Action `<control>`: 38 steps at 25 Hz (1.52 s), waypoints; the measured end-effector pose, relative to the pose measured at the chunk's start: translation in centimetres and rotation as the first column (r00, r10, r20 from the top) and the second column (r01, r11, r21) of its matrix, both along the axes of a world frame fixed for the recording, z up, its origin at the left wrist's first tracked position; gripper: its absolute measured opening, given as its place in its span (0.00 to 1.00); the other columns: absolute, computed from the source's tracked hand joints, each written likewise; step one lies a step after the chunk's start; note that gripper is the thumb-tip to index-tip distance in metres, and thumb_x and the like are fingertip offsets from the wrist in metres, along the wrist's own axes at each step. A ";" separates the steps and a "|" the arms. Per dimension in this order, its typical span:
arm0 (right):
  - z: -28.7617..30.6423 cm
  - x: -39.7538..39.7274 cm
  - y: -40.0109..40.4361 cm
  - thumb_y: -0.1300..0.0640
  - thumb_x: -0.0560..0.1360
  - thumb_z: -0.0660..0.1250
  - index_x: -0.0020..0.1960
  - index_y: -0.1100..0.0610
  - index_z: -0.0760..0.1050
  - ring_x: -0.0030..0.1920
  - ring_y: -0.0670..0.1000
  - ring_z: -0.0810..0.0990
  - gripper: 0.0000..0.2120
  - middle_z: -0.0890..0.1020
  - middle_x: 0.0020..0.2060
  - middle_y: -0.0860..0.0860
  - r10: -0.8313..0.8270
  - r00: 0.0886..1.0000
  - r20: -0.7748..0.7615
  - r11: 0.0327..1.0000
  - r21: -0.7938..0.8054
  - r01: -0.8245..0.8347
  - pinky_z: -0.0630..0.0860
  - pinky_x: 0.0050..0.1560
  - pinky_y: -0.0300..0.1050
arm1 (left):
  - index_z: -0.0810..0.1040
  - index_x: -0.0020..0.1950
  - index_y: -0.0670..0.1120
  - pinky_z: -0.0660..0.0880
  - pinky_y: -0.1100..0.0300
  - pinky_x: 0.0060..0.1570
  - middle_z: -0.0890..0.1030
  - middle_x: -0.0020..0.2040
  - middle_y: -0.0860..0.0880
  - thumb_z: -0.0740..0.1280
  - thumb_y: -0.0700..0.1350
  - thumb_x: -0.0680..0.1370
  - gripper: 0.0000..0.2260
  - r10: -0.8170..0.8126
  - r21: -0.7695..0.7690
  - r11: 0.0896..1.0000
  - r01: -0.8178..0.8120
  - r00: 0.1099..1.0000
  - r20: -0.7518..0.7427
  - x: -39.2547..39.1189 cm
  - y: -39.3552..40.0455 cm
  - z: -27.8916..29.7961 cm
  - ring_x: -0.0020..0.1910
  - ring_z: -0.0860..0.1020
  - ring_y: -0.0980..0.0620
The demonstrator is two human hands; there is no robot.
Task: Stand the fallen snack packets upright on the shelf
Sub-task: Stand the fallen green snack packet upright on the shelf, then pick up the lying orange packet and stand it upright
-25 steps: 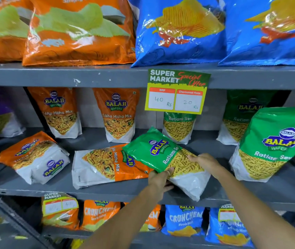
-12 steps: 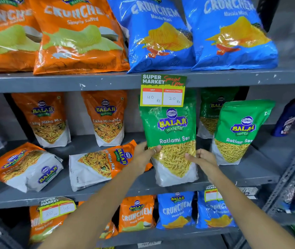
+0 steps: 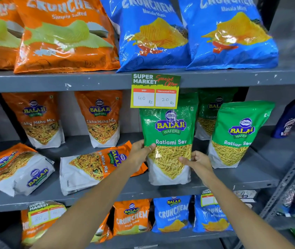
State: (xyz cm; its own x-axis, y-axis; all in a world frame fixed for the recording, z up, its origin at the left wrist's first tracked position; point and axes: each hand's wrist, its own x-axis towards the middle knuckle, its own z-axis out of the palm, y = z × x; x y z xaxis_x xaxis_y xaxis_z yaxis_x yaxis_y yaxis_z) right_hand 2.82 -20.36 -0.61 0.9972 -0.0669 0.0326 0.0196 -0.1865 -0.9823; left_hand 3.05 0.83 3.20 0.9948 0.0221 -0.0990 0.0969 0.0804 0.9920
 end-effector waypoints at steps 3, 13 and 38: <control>-1.1 1.6 -0.2 0.58 0.64 0.76 0.38 0.62 0.70 0.37 0.53 0.71 0.15 0.74 0.35 0.59 0.007 1.000 -0.022 1.000 -0.006 -0.008 0.66 0.37 0.46 | 0.74 0.61 0.38 0.76 0.46 0.57 0.79 0.60 0.37 0.62 0.36 0.77 0.12 0.065 0.041 0.997 -0.064 0.998 -0.015 1.1 -1.1 -0.7 0.54 0.78 0.43; -4.4 5.3 -0.6 0.62 0.65 0.75 0.41 0.54 0.68 0.46 0.55 0.79 0.16 0.80 0.41 0.54 0.063 0.998 -0.002 0.993 0.101 -0.062 0.76 0.46 0.49 | 0.72 0.63 0.37 0.74 0.46 0.60 0.78 0.60 0.39 0.63 0.31 0.76 0.16 0.189 0.011 0.982 -0.189 0.982 -0.020 3.4 -2.8 -2.1 0.58 0.76 0.42; -2.4 -3.4 27.1 0.60 0.63 0.77 0.62 0.66 0.61 0.59 0.65 0.73 0.36 0.70 0.63 0.66 -0.419 0.755 -0.504 0.809 0.171 0.563 0.73 0.60 0.58 | 0.71 0.68 0.43 0.60 0.55 0.72 0.66 0.73 0.44 0.68 0.52 0.74 0.25 -0.035 0.857 0.440 0.269 0.958 -0.284 4.3 27.3 -2.6 0.71 0.65 0.45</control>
